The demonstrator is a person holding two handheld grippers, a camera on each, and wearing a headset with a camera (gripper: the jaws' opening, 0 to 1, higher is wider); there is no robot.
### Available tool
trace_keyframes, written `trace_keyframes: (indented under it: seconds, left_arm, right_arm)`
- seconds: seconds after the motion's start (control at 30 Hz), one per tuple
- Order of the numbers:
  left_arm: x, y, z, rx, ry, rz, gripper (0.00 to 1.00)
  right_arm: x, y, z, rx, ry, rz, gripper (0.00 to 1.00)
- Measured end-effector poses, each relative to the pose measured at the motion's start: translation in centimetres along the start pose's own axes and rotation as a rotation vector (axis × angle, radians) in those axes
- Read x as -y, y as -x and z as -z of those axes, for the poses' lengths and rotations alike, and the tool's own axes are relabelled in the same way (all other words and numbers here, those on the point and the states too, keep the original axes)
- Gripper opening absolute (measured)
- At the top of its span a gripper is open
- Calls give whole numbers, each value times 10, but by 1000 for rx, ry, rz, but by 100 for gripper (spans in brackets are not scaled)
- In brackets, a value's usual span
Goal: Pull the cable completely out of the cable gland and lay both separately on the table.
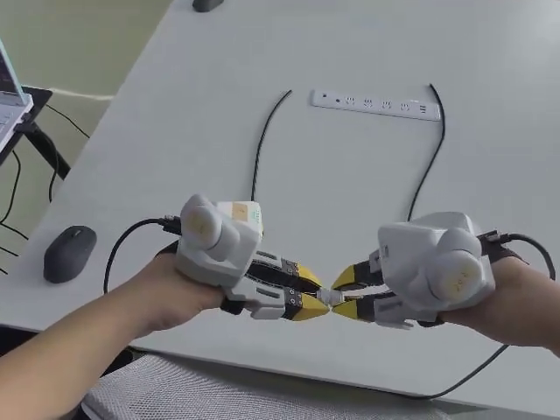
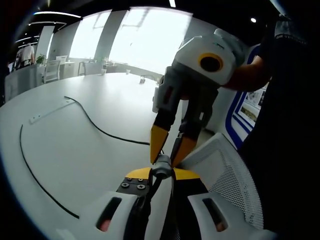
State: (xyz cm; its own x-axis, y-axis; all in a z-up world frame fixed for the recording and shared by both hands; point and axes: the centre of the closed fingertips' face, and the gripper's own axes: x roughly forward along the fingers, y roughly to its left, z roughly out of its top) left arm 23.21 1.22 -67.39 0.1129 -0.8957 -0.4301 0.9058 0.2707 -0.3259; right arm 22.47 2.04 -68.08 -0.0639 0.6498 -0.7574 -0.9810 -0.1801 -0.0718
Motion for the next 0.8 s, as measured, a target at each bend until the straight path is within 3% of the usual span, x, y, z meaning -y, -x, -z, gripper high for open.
trace_keyframes:
  seconds: [0.13, 0.3, 0.37, 0.43, 0.5, 0.57, 0.7, 0.73, 0.8]
  left_arm:
    - [-2, 4, -4, 5, 21, -4, 15]
    - [-3, 7, -13, 5, -8, -9, 15]
    - [-2, 7, -16, 4, -7, -8, 15]
    - [-3, 6, -19, -2, -23, -11, 15]
    - [-4, 6, -21, -6, -37, -11, 15]
    - [-3, 6, -23, -8, -46, -9, 15]
    - [-1, 8, -29, -3, -75, -7, 15]
    - [-1, 8, -30, -3, -84, -9, 15]
    - [0, 9, -31, 0, -107, -11, 15]
  right_arm:
    - [4, 2, -4, 53, -34, 16, 8]
    - [10, 8, -9, 115, -112, 20, 8]
    - [11, 11, -11, 150, -188, -1, 9]
    - [13, 16, -12, 181, -217, -18, 10]
    - [11, 20, -12, 216, -290, -63, 13]
    - [18, 24, -6, 225, -327, -57, 16]
    - [21, 36, -19, 356, -480, -125, 15]
    - [18, 37, -21, 377, -520, -164, 16]
    - [19, 39, -22, 403, -547, -194, 14]
